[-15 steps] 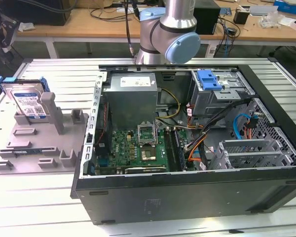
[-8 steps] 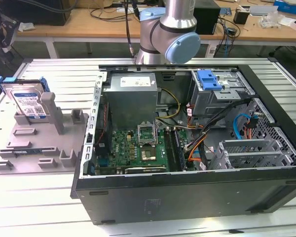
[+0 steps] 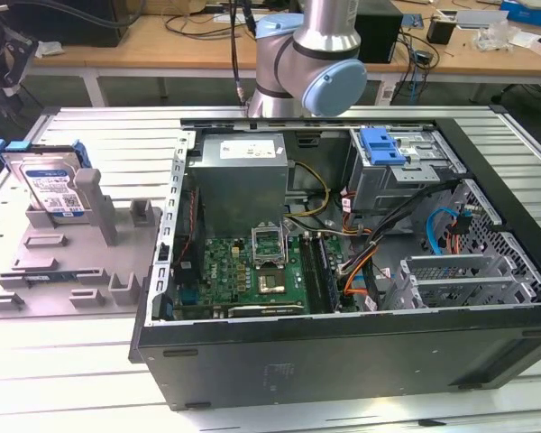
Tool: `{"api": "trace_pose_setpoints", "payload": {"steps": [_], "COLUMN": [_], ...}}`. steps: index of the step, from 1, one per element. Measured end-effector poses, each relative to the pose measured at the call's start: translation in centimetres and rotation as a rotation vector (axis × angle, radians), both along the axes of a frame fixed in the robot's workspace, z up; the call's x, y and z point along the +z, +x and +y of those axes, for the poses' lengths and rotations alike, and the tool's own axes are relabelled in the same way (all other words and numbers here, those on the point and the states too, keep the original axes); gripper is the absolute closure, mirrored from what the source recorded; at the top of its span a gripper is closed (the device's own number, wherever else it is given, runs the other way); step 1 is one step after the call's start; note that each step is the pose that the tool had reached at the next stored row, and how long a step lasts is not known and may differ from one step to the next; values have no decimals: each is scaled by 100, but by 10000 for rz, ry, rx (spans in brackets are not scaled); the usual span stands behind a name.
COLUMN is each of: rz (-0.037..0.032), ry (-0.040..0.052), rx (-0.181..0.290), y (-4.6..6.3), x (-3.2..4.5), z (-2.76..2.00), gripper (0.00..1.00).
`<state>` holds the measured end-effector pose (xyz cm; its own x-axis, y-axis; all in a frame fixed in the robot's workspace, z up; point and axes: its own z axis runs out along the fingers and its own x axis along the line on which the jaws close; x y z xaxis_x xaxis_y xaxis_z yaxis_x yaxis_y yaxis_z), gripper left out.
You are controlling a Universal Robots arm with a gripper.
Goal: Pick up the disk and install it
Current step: 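Pick up the disk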
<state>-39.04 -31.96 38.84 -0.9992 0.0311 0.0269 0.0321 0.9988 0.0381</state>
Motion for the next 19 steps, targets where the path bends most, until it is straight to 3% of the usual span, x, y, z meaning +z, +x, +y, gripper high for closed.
{"api": "trace_pose_setpoints", "payload": {"steps": [3,5,10,13,19], "rz": [20,20,26,77,147], "ry": [0,-1,-2,4,13], "rx": [564,1382,2794,3974,5240], "y": [1,1,1,1,1], "x": [-3,-11,-24,-28,-34], "z": [-1,-1,-1,-1,-1], "gripper": [89,89,89,89,64]}}
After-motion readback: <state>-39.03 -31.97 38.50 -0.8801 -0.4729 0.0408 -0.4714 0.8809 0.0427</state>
